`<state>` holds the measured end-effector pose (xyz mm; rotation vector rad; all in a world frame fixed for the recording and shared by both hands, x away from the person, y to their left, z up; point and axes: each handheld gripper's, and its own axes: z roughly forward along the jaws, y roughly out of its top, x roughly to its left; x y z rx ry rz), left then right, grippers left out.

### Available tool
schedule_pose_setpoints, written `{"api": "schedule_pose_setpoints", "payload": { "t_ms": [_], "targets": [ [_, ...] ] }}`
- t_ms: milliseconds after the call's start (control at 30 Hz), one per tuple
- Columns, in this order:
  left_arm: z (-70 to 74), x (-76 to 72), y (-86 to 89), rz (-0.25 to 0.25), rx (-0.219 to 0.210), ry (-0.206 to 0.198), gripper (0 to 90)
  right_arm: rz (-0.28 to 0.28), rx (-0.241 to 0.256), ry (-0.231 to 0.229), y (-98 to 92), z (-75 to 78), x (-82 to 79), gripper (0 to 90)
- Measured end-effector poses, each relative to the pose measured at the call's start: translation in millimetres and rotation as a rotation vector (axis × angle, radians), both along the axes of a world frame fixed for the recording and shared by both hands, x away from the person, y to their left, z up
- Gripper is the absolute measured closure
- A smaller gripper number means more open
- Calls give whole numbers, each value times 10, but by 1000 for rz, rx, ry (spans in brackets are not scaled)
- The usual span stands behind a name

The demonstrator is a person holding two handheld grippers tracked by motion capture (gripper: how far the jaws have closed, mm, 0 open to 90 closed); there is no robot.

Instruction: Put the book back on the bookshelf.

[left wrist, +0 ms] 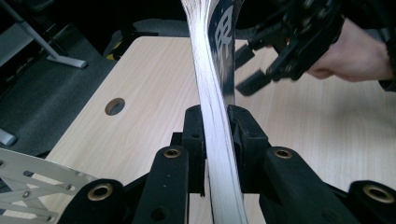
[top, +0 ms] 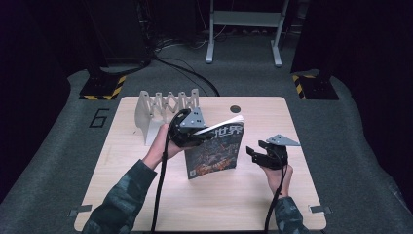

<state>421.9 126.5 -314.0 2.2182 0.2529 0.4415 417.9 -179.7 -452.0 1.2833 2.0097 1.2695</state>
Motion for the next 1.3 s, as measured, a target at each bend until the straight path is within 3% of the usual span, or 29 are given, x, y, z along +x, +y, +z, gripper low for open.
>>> {"api": "schedule_pose_setpoints", "payload": {
  "t_ms": [67, 100, 133, 167, 300, 333, 700, 800, 967, 1033, 1300],
  "targets": [
    [6, -6, -4, 11, 0, 2, 769, -23, -48, 31, -6, -145, 35, 308],
    [6, -6, -4, 11, 0, 2, 766, -23, -48, 31, -6, -145, 35, 308],
    [19, -6, -10, 6, -5, -5, 766, -31, -65, 55, -8, -225, 53, 265],
    [38, -8, -11, 2, -6, -13, 760, -66, -115, 91, 9, -391, 92, 205],
    [58, -24, -23, 3, -17, -5, 757, -81, -133, 108, 36, -500, 129, 153],
    [54, -9, -32, -7, 7, -7, 758, -90, -152, 127, 40, -575, 165, 140],
    [53, -13, -90, -10, 48, 20, 785, -121, -130, 163, 6, -722, 244, 140],
    [69, -16, -112, -4, 70, 17, 790, -128, -163, 167, 36, -752, 270, 140],
    [78, -34, -135, -9, 83, -5, 795, -130, -163, 158, 50, -761, 279, 144],
    [84, -50, -147, -8, 85, -10, 798, -119, -191, 156, 61, -761, 281, 143],
    [139, -47, -231, -3, 111, 12, 818, -122, -177, 155, 79, -764, 292, 149]
  ]
}}
